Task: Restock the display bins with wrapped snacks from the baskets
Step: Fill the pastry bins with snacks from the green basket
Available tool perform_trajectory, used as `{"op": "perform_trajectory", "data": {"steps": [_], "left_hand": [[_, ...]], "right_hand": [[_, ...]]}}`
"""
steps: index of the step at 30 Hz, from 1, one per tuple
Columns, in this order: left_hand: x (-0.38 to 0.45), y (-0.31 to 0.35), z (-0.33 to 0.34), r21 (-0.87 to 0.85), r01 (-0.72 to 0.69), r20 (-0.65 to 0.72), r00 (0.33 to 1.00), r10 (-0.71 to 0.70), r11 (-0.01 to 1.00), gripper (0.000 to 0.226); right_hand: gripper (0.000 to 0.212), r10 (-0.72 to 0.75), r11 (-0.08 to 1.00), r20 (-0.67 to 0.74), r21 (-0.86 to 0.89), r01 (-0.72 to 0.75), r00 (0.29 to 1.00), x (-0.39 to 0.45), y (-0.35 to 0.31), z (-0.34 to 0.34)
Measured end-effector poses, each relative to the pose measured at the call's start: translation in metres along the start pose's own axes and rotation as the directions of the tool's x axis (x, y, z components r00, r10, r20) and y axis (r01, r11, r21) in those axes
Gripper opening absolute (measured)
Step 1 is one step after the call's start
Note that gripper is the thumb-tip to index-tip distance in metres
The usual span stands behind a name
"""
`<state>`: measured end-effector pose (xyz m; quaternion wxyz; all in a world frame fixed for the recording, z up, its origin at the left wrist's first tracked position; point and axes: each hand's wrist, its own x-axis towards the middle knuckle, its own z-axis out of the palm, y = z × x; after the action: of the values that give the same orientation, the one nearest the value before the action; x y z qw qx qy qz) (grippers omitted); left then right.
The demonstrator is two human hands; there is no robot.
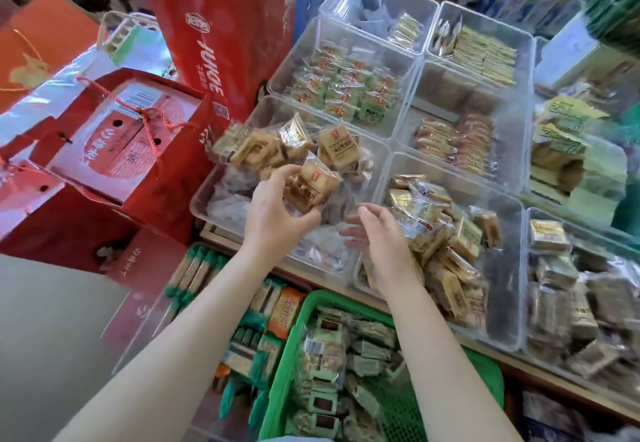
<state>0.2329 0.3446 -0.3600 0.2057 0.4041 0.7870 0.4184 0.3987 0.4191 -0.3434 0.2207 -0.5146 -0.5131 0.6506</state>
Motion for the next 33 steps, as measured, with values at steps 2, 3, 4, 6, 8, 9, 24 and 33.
{"op": "perform_trajectory", "data": {"steps": [2, 3, 4, 6, 8, 9, 24, 33], "left_hand": [[-0.016, 0.018, 0.002, -0.04, -0.137, 0.1, 0.985, 0.14, 0.99, 0.068], [-0.022, 0.025, 0.005, -0.041, -0.209, 0.15, 0.966, 0.213, 0.977, 0.068], [-0.026, 0.03, 0.01, -0.04, -0.27, 0.184, 0.944, 0.273, 0.962, 0.067], [-0.03, 0.036, 0.021, -0.048, -0.334, 0.214, 0.917, 0.336, 0.941, 0.066], [-0.032, 0.04, 0.031, -0.041, -0.34, 0.21, 0.916, 0.341, 0.939, 0.064], [-0.032, 0.041, 0.035, -0.031, -0.331, 0.205, 0.922, 0.33, 0.943, 0.062], [-0.009, 0.019, 0.034, 0.143, -0.126, 0.309, 0.948, 0.077, 0.982, 0.03], [0.028, -0.005, 0.006, 0.153, -0.055, 0.187, 0.982, 0.026, 0.987, 0.027]], "right_hand": [[0.05, -0.005, 0.98, 0.118, 0.197, -0.019, 0.993, -0.004, -0.003, -0.004], [0.055, -0.02, 0.969, 0.156, 0.245, -0.019, 0.988, -0.007, -0.006, -0.006], [0.051, -0.025, 0.965, 0.158, 0.261, -0.017, 0.987, -0.012, -0.01, -0.009], [0.029, -0.047, 0.981, 0.091, 0.194, 0.029, 0.995, -0.017, -0.014, -0.02], [0.02, -0.124, 0.991, -0.016, 0.04, 0.124, 0.992, -0.021, -0.015, -0.036], [0.021, -0.194, 0.98, -0.103, -0.058, 0.189, 0.976, -0.022, -0.015, -0.045], [0.034, -0.555, 0.555, -0.308, -0.829, 0.069, 0.773, 0.023, 0.002, -0.081], [0.068, -0.383, 0.43, 0.101, -0.86, 0.274, 0.918, 0.117, -0.02, 0.03]]}}
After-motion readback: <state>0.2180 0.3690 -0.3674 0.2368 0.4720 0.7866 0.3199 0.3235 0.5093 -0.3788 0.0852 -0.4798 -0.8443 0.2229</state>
